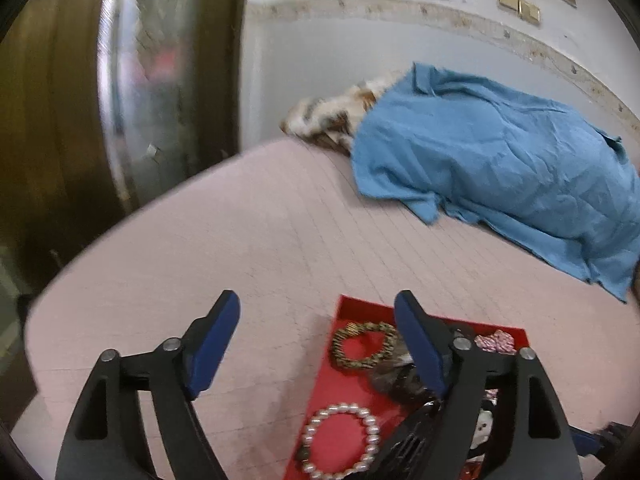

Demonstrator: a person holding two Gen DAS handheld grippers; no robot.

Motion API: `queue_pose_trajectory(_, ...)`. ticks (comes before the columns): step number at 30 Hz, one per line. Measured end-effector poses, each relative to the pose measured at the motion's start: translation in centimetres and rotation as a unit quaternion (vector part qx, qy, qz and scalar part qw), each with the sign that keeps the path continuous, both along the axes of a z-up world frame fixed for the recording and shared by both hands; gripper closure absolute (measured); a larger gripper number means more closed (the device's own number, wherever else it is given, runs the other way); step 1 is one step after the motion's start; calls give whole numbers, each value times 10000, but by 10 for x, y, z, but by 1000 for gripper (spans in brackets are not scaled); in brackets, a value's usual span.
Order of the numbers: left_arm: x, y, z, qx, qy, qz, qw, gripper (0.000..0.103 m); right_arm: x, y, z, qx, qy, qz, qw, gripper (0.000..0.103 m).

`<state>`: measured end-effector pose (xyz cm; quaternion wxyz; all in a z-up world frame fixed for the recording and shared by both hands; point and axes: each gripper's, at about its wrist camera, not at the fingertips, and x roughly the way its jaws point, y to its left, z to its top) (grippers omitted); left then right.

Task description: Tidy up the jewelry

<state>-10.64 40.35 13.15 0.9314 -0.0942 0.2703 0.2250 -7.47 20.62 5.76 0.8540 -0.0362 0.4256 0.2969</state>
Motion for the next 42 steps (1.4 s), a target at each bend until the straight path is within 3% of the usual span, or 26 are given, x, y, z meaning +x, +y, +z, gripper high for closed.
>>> queue_pose_trajectory(1, -5, -2, 2, 130, -83, 113, 9998, 9, -4, -3, 0, -8, -22, -29, 10000, 55)
queue_pose_trajectory(4, -27, -16, 12, 697, -371, 541, 9954, 5, -20, -17, 1, -15, -121, -151, 9998, 52)
queue_pose_trajectory(6, -39, -26, 17, 867, -422, 565, 9937, 4, -33, -28, 2, -14, -193, -245, 9995, 50)
queue_pose_trajectory(14, -102, -72, 17, 612, -402, 258, 9970, 3, -79, -62, 21, -89, -824, -466, 9955, 46)
queue_pose_trajectory(22, -165, -113, 38, 892, -418, 311, 9946, 3, -116, -91, 36, -133, -1391, -668, 9879, 40)
queue_pose_trajectory(30, -222, -144, 114, 1476, -774, 653, 9838, 0, -144, -126, 70, 429, -1702, -827, 9810, 31)
queue_pose_trajectory(34, -239, -149, 137, 1485, -972, 724, 9815, 0, -160, -135, 82, 597, -1867, -783, 9775, 29)
queue_pose_trajectory(37, -236, -153, 134, 1240, -1010, 395, 9863, 0, -165, -136, 85, 579, -1960, -767, 9759, 26)
queue_pose_trajectory(42, -210, -158, 98, 1207, -443, -15, 9917, 0, -160, -143, 78, 536, -1862, -962, 9763, 25)
